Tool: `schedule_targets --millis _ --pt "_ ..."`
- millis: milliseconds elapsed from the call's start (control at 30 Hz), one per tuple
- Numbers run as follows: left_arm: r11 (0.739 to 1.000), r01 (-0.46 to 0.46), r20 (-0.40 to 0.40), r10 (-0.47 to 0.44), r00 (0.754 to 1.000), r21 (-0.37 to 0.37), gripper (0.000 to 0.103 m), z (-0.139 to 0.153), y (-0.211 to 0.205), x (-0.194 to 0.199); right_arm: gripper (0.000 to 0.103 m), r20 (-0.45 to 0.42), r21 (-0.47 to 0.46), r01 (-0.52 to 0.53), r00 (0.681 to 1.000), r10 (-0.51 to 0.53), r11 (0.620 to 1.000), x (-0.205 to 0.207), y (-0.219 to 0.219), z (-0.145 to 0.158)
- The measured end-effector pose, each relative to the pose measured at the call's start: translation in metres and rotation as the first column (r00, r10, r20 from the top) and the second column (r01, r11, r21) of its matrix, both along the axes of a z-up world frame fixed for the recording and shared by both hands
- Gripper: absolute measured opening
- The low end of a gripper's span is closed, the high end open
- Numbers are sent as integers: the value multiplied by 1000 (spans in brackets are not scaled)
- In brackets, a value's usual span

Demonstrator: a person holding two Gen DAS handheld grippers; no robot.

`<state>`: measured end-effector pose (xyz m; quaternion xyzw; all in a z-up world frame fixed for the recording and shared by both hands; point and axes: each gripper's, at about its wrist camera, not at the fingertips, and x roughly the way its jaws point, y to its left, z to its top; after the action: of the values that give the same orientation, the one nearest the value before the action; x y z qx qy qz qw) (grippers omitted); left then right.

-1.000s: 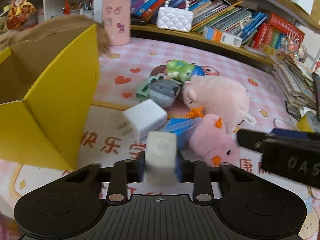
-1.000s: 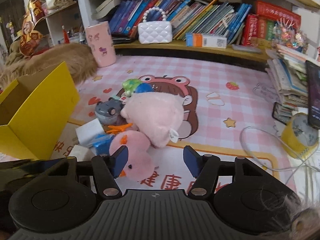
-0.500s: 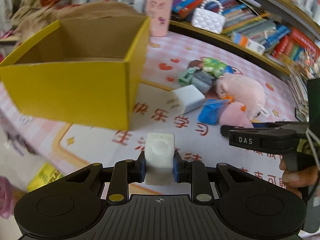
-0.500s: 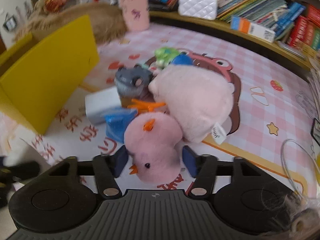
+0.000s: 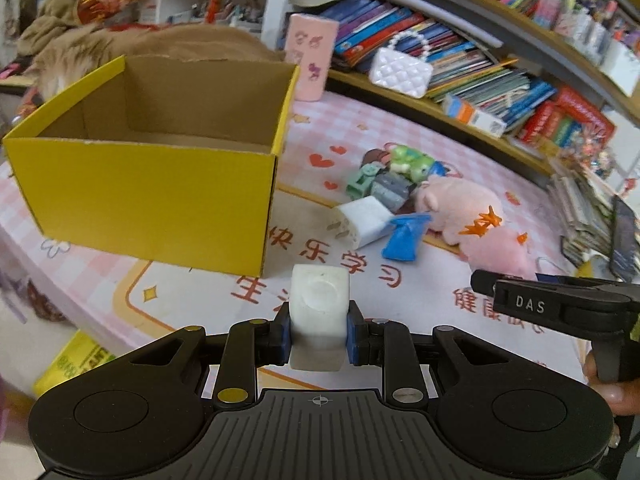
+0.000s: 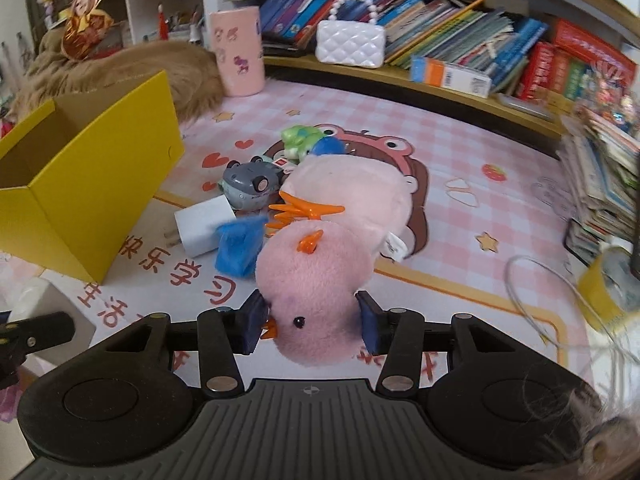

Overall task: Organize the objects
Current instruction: 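Lift and carry the white cube and pink chick over the yellow box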

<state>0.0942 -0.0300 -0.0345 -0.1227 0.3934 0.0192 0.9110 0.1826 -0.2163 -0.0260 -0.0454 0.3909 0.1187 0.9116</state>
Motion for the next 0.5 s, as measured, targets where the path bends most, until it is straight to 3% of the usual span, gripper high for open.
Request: schedule_targets --millis 233,500 --pt "994 108 59 -109 992 13 24 11 23 -16 44 35 43 114 993 -116 993 -45 18 26" --pt "994 111 97 -112 989 10 24 20 82 -60 44 4 94 143 990 -144 985 -100 77 38"
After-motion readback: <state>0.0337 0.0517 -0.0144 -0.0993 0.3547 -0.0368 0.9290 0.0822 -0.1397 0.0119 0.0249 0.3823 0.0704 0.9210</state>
